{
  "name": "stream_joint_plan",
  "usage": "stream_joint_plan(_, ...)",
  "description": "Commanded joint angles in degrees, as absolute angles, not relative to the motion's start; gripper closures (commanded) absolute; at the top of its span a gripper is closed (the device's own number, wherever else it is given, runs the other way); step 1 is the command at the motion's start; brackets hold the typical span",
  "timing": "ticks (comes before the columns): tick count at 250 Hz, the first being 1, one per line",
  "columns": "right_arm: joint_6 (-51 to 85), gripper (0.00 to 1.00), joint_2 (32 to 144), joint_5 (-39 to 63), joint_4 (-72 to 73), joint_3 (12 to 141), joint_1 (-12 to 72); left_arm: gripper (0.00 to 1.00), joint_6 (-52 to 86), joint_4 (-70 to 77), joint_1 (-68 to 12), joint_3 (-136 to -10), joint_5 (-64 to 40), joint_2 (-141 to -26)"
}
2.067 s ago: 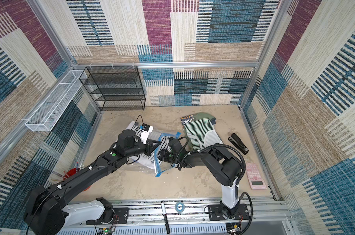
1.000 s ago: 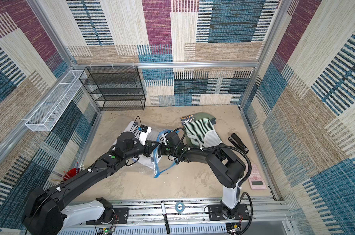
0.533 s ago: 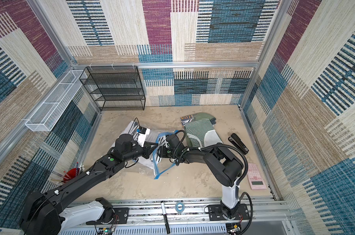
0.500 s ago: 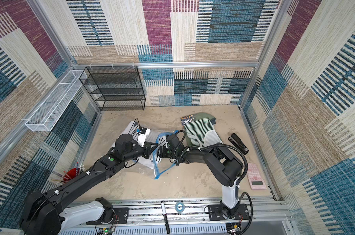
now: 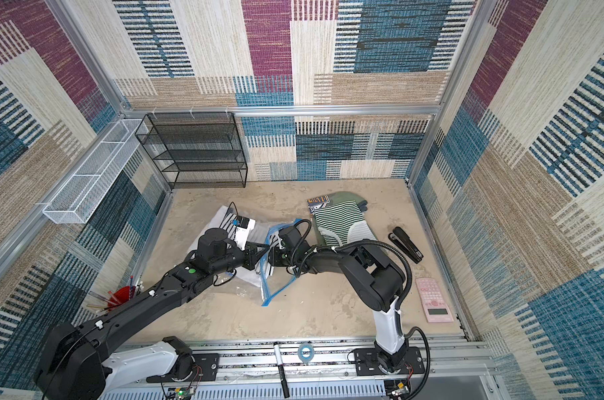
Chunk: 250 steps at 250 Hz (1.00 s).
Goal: Take the tank top out of the vacuum bag
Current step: Take out the tank top from the vacuum bag.
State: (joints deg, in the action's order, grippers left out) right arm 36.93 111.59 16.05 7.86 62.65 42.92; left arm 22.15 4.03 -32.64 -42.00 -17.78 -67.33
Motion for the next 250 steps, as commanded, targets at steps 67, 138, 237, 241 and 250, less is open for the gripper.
stream_joint_plan(67,33.65,1.00,110.36,19.93,11.12,65.92,42.98,1.00,23.01,5.89,-32.62,-40.26,-14.76,-65.19)
stream_joint_plan(138,32.98,1.00,109.07,21.75,13.70,66.04,43.06,1.00,23.22,5.65,-32.55,-40.20,-12.81,-65.54)
stream_joint_plan(237,31.01,1.00,107.91,22.65,10.82,68.12,43.00,1.00,22.58,4.55,-32.52,-42.12,-14.39,-67.82)
stream_joint_plan(241,30.88,1.00,107.93,22.60,10.66,68.45,42.99,1.00,22.63,4.50,-32.56,-42.17,-14.56,-67.92)
stream_joint_plan(250,30.66,1.00,108.03,22.99,10.46,68.72,43.04,1.00,22.76,4.72,-32.52,-42.30,-14.96,-67.94)
